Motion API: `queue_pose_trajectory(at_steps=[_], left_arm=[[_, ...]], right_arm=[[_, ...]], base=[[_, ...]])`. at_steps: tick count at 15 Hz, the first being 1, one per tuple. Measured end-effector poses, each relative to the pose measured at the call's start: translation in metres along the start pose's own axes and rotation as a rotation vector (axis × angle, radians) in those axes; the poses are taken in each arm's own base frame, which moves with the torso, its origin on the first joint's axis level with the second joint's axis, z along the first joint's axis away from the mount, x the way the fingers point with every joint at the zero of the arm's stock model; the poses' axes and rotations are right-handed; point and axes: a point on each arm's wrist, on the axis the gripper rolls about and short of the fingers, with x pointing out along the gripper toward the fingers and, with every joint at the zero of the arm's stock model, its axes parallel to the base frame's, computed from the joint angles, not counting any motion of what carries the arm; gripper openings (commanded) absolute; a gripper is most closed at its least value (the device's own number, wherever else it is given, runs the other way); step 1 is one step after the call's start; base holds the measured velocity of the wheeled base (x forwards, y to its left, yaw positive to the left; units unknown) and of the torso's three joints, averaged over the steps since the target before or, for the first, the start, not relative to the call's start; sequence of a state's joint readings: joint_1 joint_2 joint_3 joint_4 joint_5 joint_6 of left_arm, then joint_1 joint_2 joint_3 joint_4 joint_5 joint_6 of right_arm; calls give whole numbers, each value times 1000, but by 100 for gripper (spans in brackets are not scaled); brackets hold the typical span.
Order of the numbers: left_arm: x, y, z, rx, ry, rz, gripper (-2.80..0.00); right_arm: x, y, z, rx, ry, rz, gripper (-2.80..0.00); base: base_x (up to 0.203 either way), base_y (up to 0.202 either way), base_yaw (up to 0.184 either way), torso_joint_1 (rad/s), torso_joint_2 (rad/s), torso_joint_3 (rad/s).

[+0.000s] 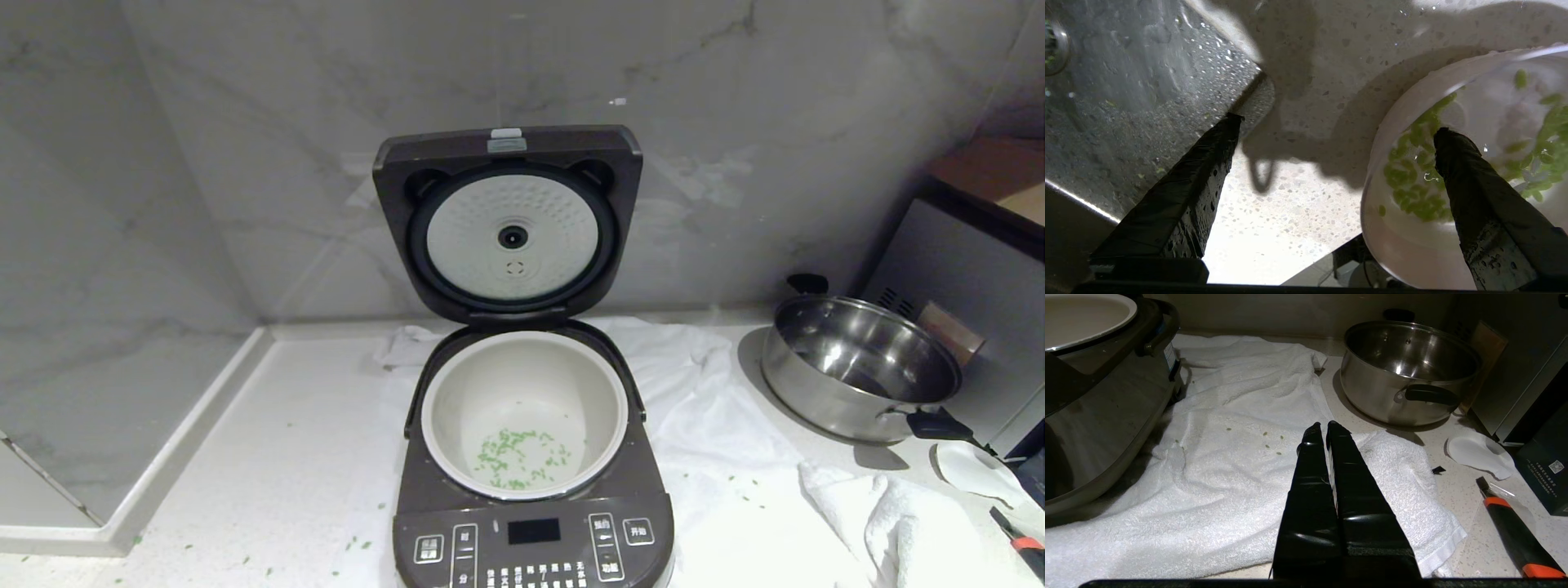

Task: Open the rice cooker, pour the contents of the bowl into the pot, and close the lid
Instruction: Pour the water from the bowl into the rice cooker

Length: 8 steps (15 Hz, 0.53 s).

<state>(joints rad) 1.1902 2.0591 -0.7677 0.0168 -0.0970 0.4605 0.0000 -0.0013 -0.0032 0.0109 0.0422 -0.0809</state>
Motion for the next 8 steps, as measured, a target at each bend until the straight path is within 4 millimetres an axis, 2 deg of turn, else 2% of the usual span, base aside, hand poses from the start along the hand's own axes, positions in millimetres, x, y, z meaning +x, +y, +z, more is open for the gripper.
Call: queue_pose_trajectory(at_steps=[3,4,8], left_arm=[[10,-1,-2,-3,29,-18,0],[12,-1,-3,-5,35,-23,-280],[17,-3,-3,-1,50,-34,-280]], right_arm=[[0,0,0,0,0,0,-280],[0,0,0,0,0,0,-280],[0,0,0,0,0,0,-280]], base=[[0,0,0,0,0,0],[0,0,0,0,0,0],[0,0,0,0,0,0]])
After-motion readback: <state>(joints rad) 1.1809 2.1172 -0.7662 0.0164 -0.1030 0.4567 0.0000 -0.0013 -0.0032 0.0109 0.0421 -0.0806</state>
